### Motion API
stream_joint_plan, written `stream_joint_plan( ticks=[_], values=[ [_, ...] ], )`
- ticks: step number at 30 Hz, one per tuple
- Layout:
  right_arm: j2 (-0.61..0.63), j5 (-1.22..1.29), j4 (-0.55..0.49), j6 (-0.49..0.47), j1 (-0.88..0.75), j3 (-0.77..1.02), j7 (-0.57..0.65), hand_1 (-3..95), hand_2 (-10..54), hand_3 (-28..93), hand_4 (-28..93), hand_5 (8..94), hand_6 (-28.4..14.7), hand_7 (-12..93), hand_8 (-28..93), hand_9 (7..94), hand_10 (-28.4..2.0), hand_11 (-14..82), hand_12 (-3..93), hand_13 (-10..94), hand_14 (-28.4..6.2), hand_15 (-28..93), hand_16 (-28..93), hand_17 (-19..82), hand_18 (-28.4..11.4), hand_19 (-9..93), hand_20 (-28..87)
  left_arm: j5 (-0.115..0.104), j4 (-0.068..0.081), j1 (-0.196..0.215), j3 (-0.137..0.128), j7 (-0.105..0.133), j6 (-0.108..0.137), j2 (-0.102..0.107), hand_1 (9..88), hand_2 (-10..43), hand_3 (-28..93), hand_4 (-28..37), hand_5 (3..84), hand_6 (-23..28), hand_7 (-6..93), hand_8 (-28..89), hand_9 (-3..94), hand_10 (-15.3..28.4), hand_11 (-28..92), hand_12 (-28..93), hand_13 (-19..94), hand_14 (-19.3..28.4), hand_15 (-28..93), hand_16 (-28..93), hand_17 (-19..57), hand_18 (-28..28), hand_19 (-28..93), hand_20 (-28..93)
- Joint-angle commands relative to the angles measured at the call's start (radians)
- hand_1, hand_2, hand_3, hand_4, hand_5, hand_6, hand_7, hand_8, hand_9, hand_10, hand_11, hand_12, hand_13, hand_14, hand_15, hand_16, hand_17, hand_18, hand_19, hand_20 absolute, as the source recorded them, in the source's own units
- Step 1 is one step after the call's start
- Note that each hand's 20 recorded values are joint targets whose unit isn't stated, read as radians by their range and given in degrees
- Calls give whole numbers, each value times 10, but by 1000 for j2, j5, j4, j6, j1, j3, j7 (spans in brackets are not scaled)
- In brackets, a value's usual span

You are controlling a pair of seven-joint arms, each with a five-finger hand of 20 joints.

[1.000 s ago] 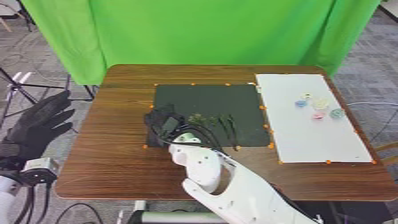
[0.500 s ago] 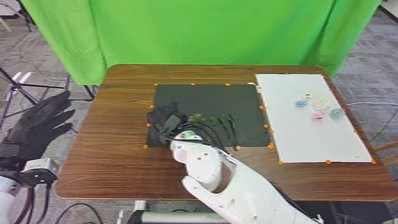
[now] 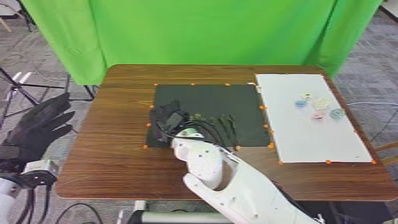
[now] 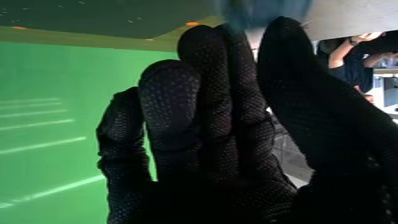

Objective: Arrange flowers

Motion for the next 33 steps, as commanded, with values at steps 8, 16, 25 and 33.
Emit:
stream_joint_plan(
  ticks=[8,16,25,33],
  values=[
    [34,68,-130,-22,-1,94,-6,297,-95,835,-283,593,-7,321,-142,645,-107,401,314,633,-71,696,295,210,-217,767,542,9,-19,47,-12,29,10,-53,241,-20,701,-271,197,5,212,-111,185,88,85,202,123,120,160,66,-131,182,339,88],
    [255,158,-150,42,31,287,106,285,-95,852,-277,483,-38,292,-124,519,-142,362,287,528,-106,688,259,179,-220,759,538,11,-38,87,-33,45,17,-97,241,-19,700,-271,196,4,213,-111,184,89,85,203,123,119,159,66,-131,182,340,89],
    [464,185,-22,65,-43,432,253,280,-95,872,-281,322,-69,264,-109,340,-172,209,247,405,-130,447,160,134,-210,697,479,13,-42,102,-31,54,18,-122,241,-20,702,-272,198,5,213,-112,185,89,86,202,123,119,158,66,-131,182,340,88],
    [535,184,-75,50,-213,580,307,295,-95,872,-282,365,-61,288,-117,393,-163,248,256,445,-118,447,178,138,-213,703,467,15,-41,106,-33,49,18,-122,241,-19,701,-272,198,5,213,-111,185,89,86,200,123,120,160,66,-131,183,341,89]
  ],
)
